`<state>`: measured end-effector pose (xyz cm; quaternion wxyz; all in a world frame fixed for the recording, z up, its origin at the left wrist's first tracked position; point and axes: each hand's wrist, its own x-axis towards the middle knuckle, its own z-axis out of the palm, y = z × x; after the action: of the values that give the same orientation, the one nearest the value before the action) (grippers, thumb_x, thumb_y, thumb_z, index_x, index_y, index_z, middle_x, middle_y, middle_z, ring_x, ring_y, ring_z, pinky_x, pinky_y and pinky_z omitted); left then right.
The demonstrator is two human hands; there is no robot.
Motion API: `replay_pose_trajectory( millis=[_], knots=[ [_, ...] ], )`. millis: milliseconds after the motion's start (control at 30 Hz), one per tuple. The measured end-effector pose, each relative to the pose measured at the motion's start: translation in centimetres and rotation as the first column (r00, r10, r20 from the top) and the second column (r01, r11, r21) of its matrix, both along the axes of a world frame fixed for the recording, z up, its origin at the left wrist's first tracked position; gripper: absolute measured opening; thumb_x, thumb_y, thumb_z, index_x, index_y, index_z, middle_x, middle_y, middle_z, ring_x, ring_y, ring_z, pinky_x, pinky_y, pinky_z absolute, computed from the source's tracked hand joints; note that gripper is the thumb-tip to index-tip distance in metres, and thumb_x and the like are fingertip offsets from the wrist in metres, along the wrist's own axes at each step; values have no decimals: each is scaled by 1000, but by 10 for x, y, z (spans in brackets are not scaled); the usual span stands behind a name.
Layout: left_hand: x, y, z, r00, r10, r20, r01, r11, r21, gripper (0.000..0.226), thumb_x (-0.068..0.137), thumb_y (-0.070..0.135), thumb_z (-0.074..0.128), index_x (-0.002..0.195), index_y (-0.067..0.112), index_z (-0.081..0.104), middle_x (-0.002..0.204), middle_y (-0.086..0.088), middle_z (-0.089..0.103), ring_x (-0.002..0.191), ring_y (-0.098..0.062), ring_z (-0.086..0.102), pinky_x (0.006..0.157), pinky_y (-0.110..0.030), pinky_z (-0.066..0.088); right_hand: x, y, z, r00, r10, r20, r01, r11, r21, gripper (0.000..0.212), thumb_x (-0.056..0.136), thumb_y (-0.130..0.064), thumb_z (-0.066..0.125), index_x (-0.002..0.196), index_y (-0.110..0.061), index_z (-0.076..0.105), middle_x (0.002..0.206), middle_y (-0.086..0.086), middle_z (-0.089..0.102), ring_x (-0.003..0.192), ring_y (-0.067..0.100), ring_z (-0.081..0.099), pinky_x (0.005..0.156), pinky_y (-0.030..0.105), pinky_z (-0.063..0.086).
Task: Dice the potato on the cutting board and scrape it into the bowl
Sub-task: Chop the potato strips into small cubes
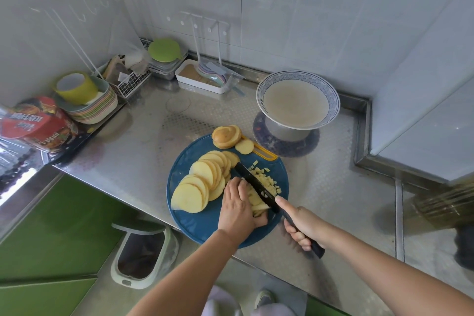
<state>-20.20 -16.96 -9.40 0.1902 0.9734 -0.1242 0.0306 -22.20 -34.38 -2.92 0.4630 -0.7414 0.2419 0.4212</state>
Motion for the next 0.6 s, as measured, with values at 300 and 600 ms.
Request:
replay_pose_trajectory(
  millis=[300, 600],
  knots=[
    [-2, 1, -2, 1000, 2, -27, -2, 1000, -5, 86, 61, 58, 53, 122, -2, 45, 119, -19, 51, 113, -37, 53, 96, -44, 49, -11, 3, -4, 998, -64, 13, 62, 993, 99, 71, 87, -78, 35, 52, -16, 34, 48, 4, 29, 37, 16, 27, 42, 24, 26],
    [-5, 2, -5, 1000, 17, -3, -17, 998, -61, 83, 67, 60, 55, 124, 0, 43, 124, -19, 47, 116, -38, 50, 97, -46, 48, -21, -1, 9, 994, -81, 68, 69, 984, 162, 72, 87, -77, 35, 52, -14, 35, 48, 6, 29, 37, 17, 28, 43, 24, 27]
  ],
)
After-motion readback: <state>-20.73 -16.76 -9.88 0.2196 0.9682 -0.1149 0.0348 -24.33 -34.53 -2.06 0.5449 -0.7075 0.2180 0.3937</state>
